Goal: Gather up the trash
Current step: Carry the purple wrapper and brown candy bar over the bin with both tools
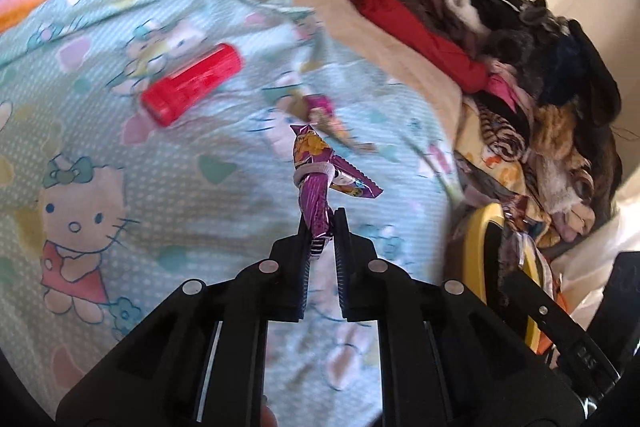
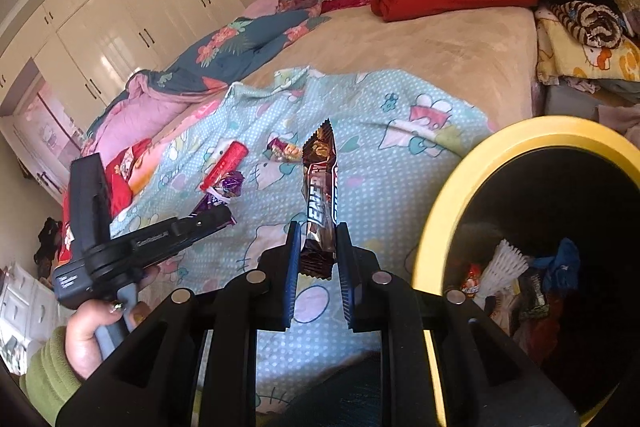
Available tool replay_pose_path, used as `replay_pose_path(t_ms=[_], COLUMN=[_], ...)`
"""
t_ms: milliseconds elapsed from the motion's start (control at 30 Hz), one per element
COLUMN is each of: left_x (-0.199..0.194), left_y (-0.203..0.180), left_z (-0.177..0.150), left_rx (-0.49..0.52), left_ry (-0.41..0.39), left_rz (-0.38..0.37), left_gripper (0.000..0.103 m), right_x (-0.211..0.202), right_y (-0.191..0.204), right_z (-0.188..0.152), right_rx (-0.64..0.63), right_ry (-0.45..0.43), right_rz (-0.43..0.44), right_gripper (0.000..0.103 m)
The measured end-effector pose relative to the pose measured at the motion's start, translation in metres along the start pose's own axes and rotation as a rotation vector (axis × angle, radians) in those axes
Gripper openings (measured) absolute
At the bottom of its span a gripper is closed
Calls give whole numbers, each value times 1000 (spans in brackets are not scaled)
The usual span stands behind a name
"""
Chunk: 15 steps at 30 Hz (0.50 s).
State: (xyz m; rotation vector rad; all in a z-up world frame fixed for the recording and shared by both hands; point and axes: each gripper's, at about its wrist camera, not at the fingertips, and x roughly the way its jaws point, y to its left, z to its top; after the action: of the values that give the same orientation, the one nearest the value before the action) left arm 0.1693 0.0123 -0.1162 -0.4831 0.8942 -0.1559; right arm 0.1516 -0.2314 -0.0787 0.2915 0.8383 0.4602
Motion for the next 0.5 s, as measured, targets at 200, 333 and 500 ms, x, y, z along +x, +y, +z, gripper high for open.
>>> replay_pose_path(t_ms=[200,333,500], left_x=[-8,-13,-17], left_y=[-36,-59,-78], left_z=[-2,-5,-8], left_rx=[76,129,186], left_ry=[-7,-12,-19], left_rz=[-45,-70,-78], left_gripper=[6,6,6], right_x=[-17,-28,-42], right_y=[-12,-20,-33], right_z=[5,7,10], right_rx=[14,18,32], right_ry=[-34,-55,-85], right_rz=[-10,-21,-40], right_gripper=[18,18,18])
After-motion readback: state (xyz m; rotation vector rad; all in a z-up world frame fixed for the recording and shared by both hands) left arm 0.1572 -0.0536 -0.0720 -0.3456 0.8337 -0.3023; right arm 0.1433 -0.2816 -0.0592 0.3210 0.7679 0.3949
